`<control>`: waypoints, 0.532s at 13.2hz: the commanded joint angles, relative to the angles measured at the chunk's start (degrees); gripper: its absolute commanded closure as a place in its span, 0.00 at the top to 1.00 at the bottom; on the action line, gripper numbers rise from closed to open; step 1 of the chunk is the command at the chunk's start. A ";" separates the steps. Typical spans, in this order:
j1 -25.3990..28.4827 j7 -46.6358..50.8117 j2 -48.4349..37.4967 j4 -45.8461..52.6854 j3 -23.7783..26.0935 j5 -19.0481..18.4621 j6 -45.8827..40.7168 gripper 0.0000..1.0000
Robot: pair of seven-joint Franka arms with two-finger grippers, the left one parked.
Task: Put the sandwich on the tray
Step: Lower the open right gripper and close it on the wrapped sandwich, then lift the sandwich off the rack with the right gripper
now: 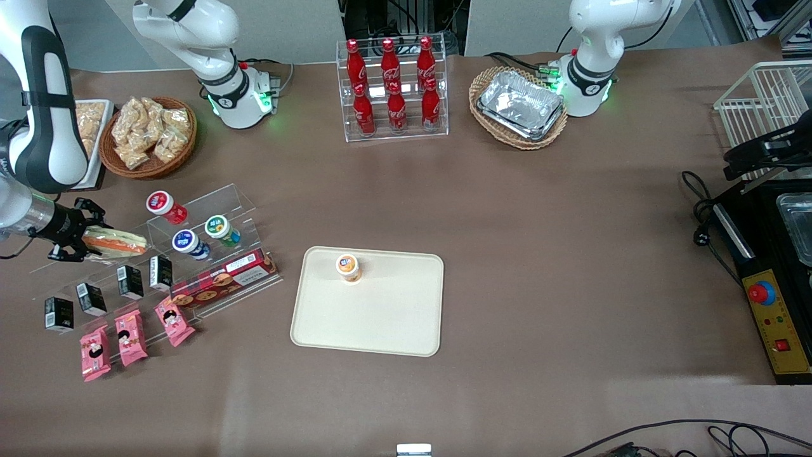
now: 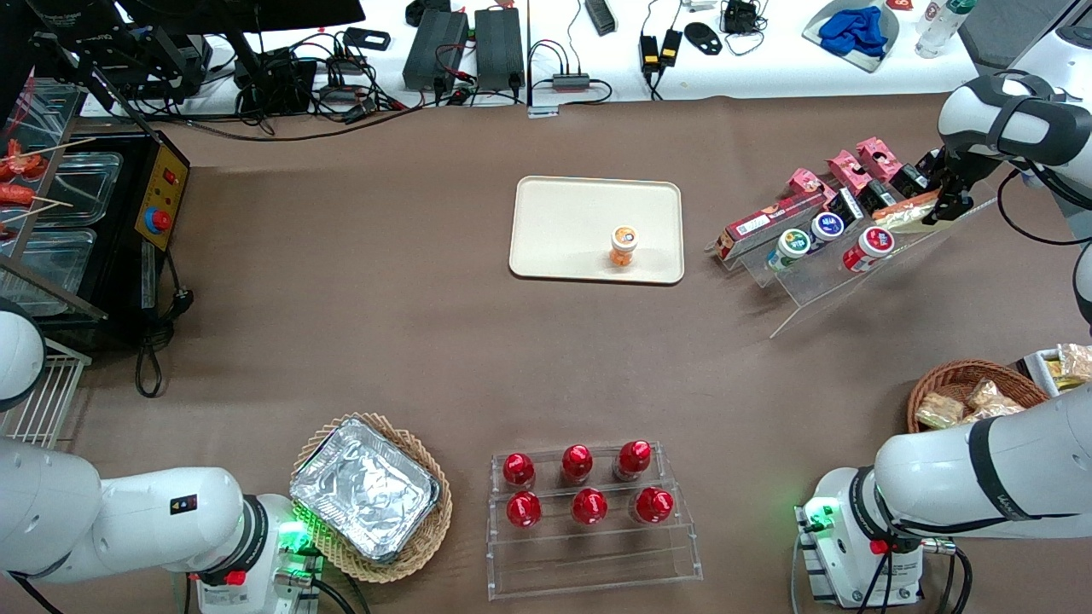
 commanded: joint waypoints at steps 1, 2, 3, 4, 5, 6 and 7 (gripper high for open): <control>0.45 0.80 -1.64 -1.60 0.45 -1.42 2.22 0.18; 0.45 0.18 -1.81 -1.51 0.63 -1.60 2.22 0.07; 0.36 -1.56 -2.34 -1.43 0.72 -1.51 2.22 0.03; 0.45 -4.54 -3.04 -1.08 0.81 -1.60 1.61 0.02; 0.45 -8.48 -4.44 -0.81 0.90 -1.51 1.25 0.00; 0.36 -11.92 -5.84 -0.37 0.90 -1.08 0.47 0.00; 0.36 -15.60 -6.55 0.85 0.98 -0.90 -1.98 0.00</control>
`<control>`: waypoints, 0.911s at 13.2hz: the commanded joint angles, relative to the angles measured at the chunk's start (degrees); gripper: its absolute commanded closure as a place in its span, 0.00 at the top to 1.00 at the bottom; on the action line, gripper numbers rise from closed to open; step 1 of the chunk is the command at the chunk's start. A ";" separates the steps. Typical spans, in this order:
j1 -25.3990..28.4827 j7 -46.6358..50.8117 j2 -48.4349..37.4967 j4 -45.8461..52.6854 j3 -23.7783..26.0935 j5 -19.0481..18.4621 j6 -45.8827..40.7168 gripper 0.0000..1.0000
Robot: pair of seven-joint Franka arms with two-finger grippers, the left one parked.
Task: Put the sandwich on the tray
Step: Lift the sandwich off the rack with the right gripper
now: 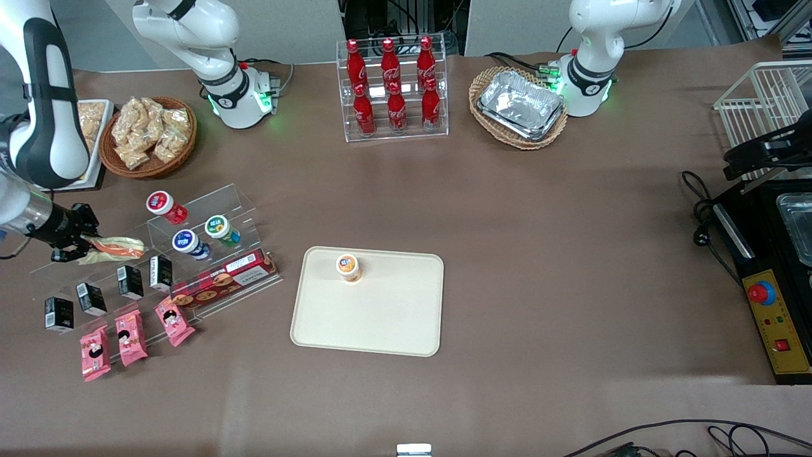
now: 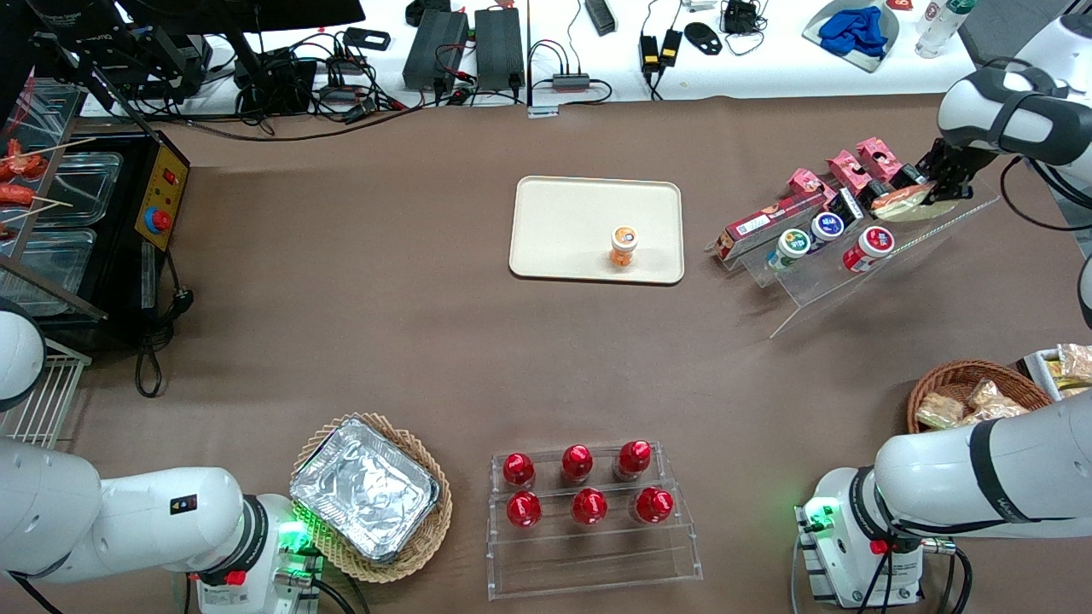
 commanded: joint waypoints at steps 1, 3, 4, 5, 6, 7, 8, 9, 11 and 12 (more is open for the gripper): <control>0.07 -11.47 -4.43 3.35 0.16 -0.53 -6.88 0.00; 1.38 -15.62 -3.73 10.29 0.60 -0.44 -15.05 0.00; 2.26 -15.46 -3.20 13.54 0.60 0.26 -18.13 0.00; 4.09 -15.46 -3.02 15.58 0.60 2.00 -20.08 0.00; 6.11 -15.46 -3.02 16.64 0.60 2.46 -20.53 0.00; 8.05 -15.37 -3.02 17.44 0.69 2.55 -21.84 0.00; 10.16 -14.94 -3.02 18.57 0.86 2.72 -23.34 0.00; 12.09 -12.58 -3.02 19.37 0.86 4.38 -24.48 0.00; 15.08 -2.51 -2.94 20.25 0.86 8.07 -24.93 0.00; 17.53 1.29 -2.59 20.26 0.86 8.17 -24.85 0.00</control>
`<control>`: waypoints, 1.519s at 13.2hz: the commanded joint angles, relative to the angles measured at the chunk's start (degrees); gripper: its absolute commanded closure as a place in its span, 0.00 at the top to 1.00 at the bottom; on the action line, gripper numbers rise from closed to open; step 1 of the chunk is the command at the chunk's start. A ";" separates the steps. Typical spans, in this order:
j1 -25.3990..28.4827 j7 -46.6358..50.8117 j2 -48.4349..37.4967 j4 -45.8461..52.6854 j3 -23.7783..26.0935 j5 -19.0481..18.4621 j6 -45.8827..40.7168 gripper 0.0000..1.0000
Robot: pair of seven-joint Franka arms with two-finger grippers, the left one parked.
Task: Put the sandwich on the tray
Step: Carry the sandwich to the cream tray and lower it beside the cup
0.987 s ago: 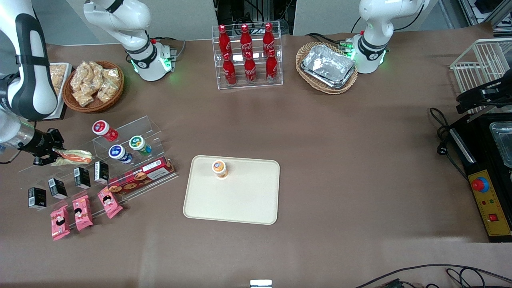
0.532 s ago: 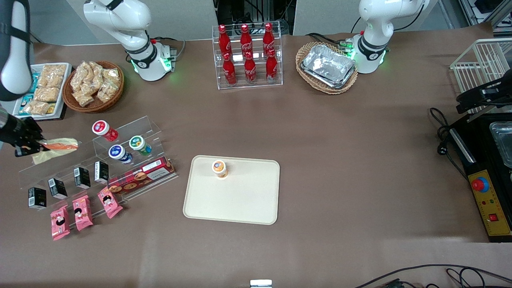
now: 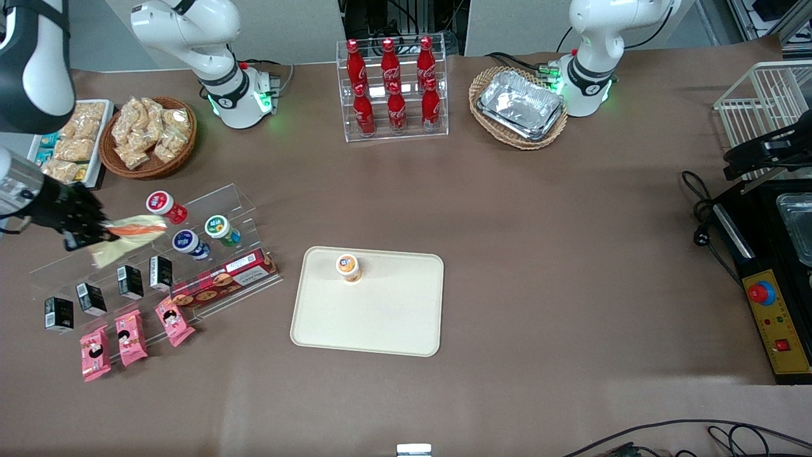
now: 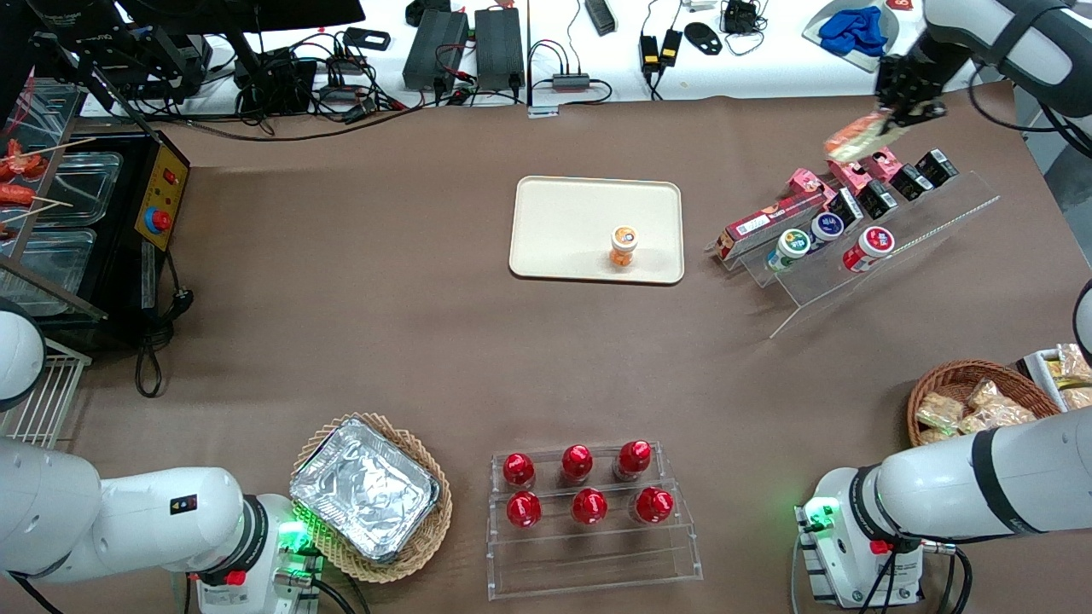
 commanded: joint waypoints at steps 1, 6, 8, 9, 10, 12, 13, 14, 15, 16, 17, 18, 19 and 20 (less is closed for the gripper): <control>6.68 11.66 1.79 2.80 -0.51 2.10 -2.05 0.00; 17.41 30.47 5.29 2.98 -0.51 2.89 1.97 0.00; 21.11 34.44 8.46 3.94 -0.51 2.98 6.54 0.00; 22.00 36.54 10.12 4.47 -0.51 2.98 7.96 0.00; 22.88 38.83 11.97 5.51 -0.51 2.98 9.27 0.00; 24.72 43.05 16.18 8.76 -0.51 2.98 11.83 0.00; 25.77 44.11 18.38 10.08 -0.51 2.98 12.79 0.00; 26.92 45.51 20.75 11.31 -0.51 2.89 14.72 0.00; 28.06 47.36 23.47 13.07 -0.51 2.80 16.22 0.00; 28.85 48.42 26.20 14.65 -0.51 2.80 17.45 0.00; 30.34 50.08 28.92 15.71 -0.51 2.72 19.12 0.00; 31.40 53.06 31.39 16.16 -0.68 2.54 21.74 0.00; 32.37 55.00 33.67 16.42 -0.69 2.37 24.55 0.00; 33.42 55.46 36.39 17.29 -0.77 2.28 27.45 0.00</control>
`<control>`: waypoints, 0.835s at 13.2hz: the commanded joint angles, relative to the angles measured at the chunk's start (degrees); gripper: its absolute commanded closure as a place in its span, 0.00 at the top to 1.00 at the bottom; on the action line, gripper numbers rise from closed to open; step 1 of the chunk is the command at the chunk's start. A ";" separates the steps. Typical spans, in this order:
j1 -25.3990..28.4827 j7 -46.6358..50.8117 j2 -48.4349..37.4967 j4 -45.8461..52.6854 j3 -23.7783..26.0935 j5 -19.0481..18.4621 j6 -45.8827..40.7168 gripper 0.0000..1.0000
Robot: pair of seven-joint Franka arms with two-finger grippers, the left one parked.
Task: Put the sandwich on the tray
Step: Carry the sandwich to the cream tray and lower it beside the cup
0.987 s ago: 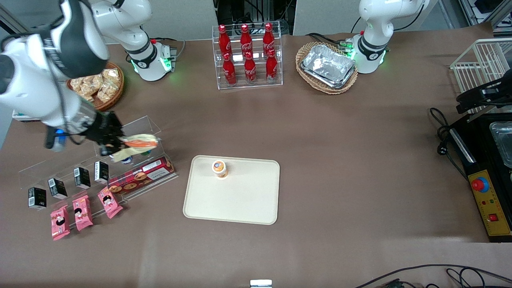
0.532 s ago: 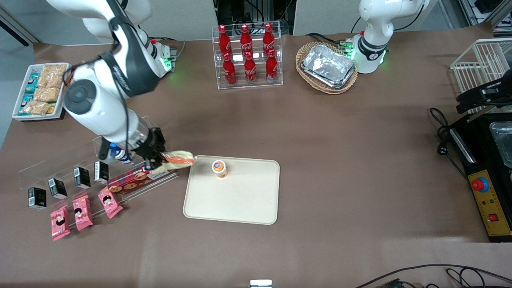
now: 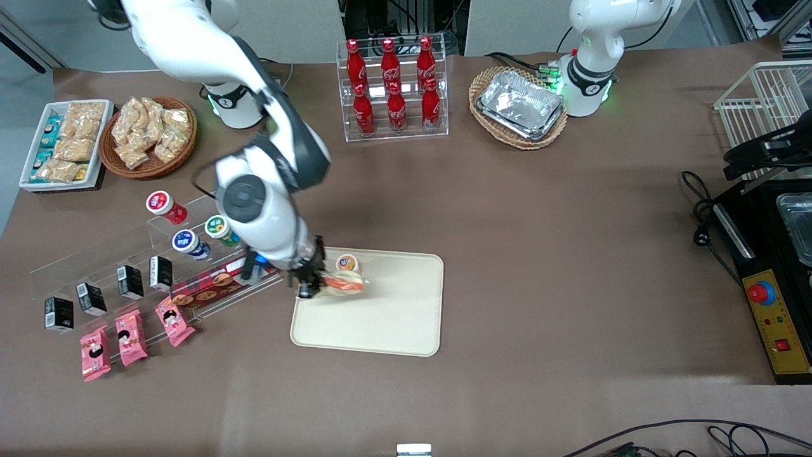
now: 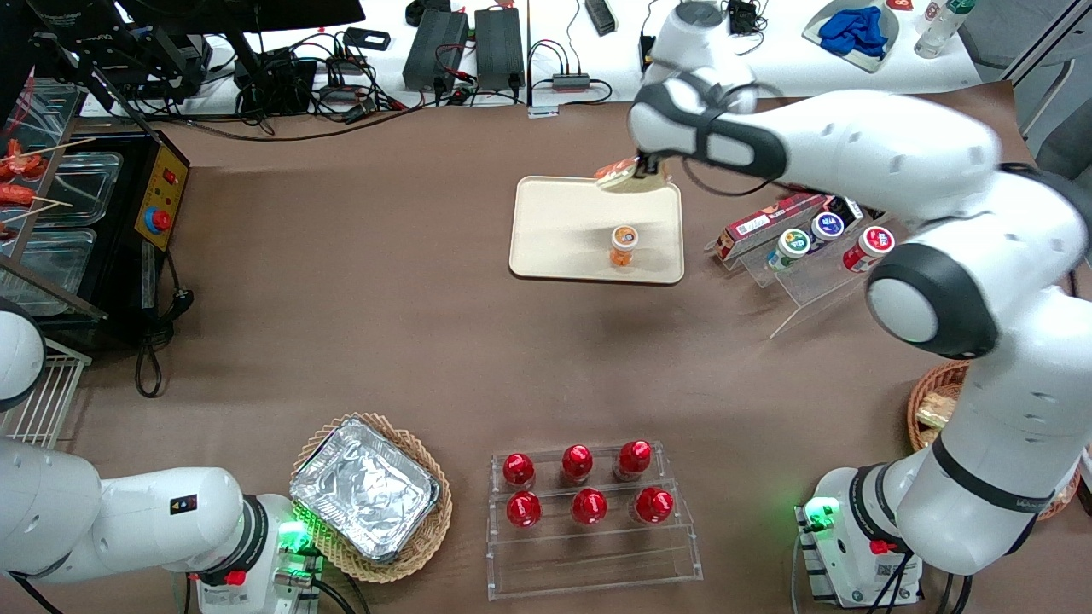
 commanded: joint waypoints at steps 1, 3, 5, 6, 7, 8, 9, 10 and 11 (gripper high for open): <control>2.89 4.58 10.37 6.68 -0.91 0.33 7.05 0.00; 2.72 6.95 14.69 9.85 -1.09 0.33 8.13 0.00; 2.11 7.05 16.37 10.12 -1.18 0.50 10.22 0.00; 2.02 6.96 16.90 10.13 -1.18 0.59 11.81 0.00; 2.11 6.70 17.51 10.04 -1.27 0.42 13.04 0.00; 2.02 6.61 17.86 10.13 -1.27 0.42 13.40 0.00; 2.02 6.61 18.39 10.30 -1.27 0.41 13.84 0.00; 2.02 6.87 19.18 10.74 -1.27 0.41 14.89 0.00; 2.02 6.79 19.27 10.74 -1.27 0.41 15.51 0.03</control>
